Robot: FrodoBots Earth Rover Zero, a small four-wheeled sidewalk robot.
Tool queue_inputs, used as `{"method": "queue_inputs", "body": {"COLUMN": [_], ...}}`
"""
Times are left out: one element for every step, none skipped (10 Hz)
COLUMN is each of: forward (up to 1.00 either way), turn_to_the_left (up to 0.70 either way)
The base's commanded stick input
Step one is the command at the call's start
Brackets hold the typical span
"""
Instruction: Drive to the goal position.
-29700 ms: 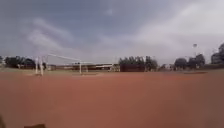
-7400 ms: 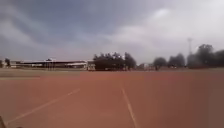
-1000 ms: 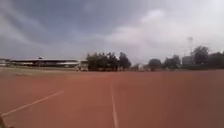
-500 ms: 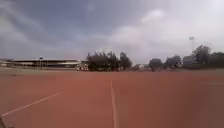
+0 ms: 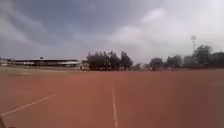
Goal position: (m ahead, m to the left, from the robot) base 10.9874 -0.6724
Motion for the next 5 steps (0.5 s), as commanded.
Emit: {"method": "queue_inputs", "body": {"forward": [0.70,0.70,0.70,0.70,0.70], "turn_to_the_left": [0.00,0.00,0.00,0.00,0.00]}}
